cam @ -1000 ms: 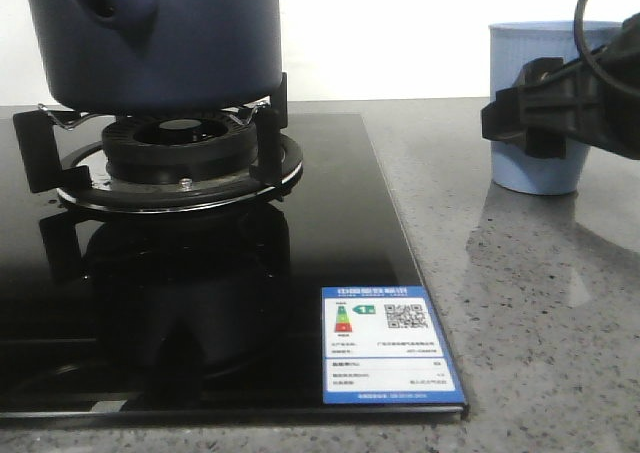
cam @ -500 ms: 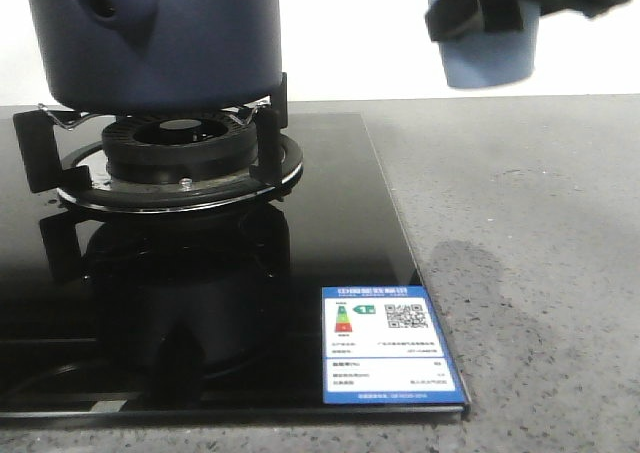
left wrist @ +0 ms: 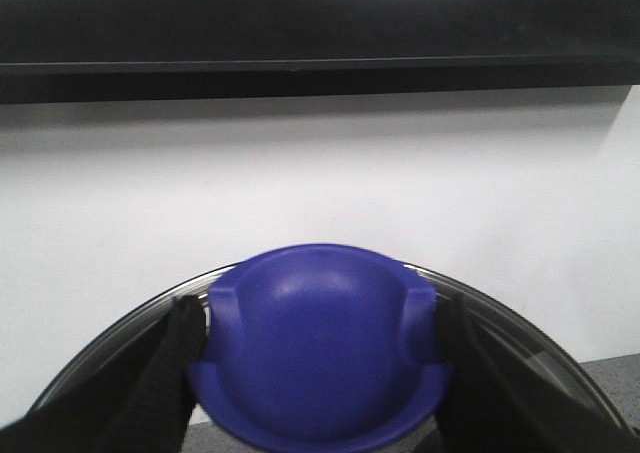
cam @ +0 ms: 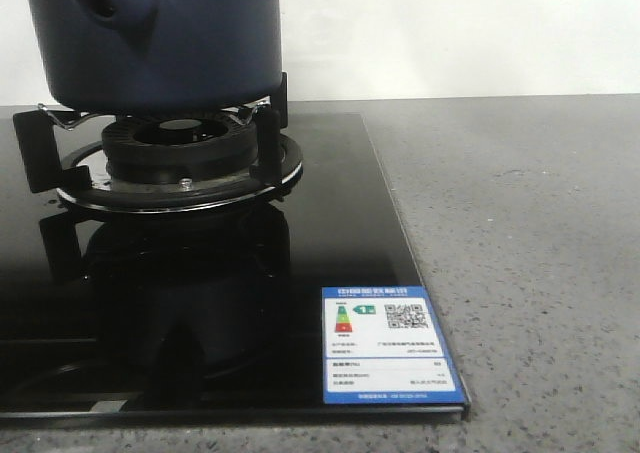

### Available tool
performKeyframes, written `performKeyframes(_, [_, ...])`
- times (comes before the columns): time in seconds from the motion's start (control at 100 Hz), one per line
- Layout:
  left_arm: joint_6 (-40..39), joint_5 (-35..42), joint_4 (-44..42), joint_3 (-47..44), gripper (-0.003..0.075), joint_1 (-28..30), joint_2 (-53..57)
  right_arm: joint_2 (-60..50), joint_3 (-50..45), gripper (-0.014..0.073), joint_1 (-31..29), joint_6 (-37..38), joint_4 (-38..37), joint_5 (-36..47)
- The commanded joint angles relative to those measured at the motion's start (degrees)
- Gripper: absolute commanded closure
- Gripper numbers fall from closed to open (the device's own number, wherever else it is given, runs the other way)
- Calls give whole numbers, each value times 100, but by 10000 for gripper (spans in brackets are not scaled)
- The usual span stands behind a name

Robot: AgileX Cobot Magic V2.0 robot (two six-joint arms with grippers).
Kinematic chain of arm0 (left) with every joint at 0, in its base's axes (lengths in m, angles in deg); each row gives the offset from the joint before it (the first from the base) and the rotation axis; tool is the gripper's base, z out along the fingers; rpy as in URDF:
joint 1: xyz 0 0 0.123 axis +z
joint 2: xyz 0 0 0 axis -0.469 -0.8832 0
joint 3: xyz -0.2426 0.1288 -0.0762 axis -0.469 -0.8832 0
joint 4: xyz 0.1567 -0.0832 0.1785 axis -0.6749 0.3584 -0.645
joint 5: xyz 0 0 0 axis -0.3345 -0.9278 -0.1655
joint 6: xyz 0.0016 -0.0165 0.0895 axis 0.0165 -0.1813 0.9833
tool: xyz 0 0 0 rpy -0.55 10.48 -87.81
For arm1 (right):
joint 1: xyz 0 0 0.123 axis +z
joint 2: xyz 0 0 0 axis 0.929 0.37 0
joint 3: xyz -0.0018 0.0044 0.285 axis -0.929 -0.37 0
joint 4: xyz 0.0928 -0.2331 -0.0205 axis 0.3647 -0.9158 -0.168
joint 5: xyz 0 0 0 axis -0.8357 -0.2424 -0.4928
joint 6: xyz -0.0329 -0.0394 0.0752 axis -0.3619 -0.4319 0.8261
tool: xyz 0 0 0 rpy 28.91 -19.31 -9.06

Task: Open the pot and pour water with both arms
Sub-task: 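Tilt the blue cup over the open pot with the right gripper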

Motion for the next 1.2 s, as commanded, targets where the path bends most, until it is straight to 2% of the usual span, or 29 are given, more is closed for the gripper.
performKeyframes(0.0, [-14,585,-11,215,370,15,150,-11,532,258,183,-13,-499,280])
performKeyframes(0.51, [-14,575,-11,215,370,15,150,1169,2383,258,1121,-13,-2860,-1703])
performKeyframes(0.69, [-14,576,-11,215,370,15,150,1328,2479,258,1273,-13,-3551,-1809])
performKeyframes(1.19, [-14,576,-11,215,370,15,150,1427,2479,259,1282,-13,-4527,-1906])
